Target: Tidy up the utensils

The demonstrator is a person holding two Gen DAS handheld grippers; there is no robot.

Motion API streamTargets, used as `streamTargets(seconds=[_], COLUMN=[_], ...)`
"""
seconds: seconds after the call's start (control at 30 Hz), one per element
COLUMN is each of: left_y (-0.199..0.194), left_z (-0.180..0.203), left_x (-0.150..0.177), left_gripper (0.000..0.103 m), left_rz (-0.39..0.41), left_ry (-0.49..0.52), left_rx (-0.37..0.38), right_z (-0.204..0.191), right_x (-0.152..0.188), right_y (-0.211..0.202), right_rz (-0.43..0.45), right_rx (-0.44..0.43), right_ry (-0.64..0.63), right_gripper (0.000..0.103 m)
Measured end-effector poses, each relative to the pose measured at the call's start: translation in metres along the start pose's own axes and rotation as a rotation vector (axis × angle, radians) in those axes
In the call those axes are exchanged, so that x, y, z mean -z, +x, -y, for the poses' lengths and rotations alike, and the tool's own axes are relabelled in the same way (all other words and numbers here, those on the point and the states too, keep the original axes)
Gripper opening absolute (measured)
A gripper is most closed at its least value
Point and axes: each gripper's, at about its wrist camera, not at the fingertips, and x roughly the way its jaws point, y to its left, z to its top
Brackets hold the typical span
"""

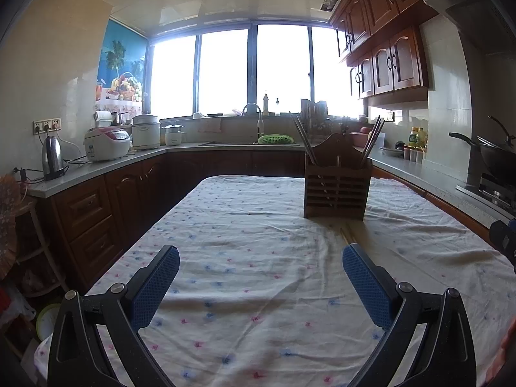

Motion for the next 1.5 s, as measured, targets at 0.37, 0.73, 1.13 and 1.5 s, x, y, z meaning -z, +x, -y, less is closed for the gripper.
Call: streamTargets(seconds=[0.37, 0.73, 1.13, 1.5], left_y=[-0.001, -0.004, -0.006, -0.006], left_z=[0.002, 0.006, 0.011, 0.015], left_x=[-0.001, -0.003, -0.003, -0.004], left_gripper=[0.102, 0.102, 0.102, 0.102], left_rz=[-0.006, -0.011, -0.010, -0.012], left_ry=[0.005, 0.009, 0.010, 0.002], left_rx=[0.003, 0.021, 0.023, 0.025], right_z=[-0.002, -0.003, -0.004, -0.007], right_x=[-0.001, -0.001, 0.000, 0.000], right_y=[0.000, 0.000, 0.001, 0.002], right_rz=[0.007, 0.004, 0.002, 0.004], right_rx=[-0.006, -0.008, -0.014, -0.018], right_ry=[-0.005, -0.002, 0.000, -0.001], right_gripper=[0.103, 0.103, 0.103, 0.103])
